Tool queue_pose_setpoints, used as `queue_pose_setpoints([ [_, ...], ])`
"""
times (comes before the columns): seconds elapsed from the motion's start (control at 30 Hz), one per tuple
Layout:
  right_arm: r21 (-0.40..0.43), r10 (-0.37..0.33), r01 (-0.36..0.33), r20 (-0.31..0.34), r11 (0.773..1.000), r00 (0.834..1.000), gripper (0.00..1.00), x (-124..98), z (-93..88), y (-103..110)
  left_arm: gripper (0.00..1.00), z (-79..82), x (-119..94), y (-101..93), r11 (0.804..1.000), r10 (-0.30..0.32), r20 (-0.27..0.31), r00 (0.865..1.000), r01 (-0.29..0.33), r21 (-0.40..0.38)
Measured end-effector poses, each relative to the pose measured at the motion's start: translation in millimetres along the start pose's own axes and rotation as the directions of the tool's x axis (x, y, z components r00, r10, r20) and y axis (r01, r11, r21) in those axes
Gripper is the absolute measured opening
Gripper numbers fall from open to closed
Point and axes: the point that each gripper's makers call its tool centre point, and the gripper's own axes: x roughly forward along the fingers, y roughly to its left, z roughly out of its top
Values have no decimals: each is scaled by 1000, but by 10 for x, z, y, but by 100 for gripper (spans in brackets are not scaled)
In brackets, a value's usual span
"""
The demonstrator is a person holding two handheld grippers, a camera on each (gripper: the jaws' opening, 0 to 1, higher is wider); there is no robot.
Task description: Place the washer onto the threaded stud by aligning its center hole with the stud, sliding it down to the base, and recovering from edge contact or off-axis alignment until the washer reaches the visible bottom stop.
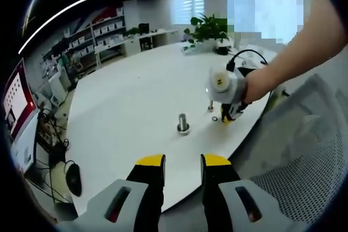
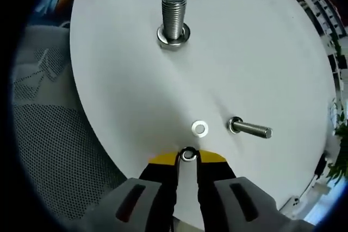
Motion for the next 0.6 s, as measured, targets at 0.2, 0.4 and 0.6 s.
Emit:
queue_pose_setpoints([
  [0.2, 86, 3, -6, 35, 996, 999, 15, -3, -9, -37, 24, 34, -19, -5, 1000, -5, 20, 1000, 5, -2],
  [0.4, 133, -2, -7, 71, 991, 997, 15, -10, -18, -43, 24, 37, -17, -20, 1000, -12, 22, 1000, 12, 4],
  [0.6, 149, -7, -5, 81, 989, 997, 15, -10, -17, -42, 24, 28, -14, -27, 1000, -14, 16, 1000, 14, 7],
])
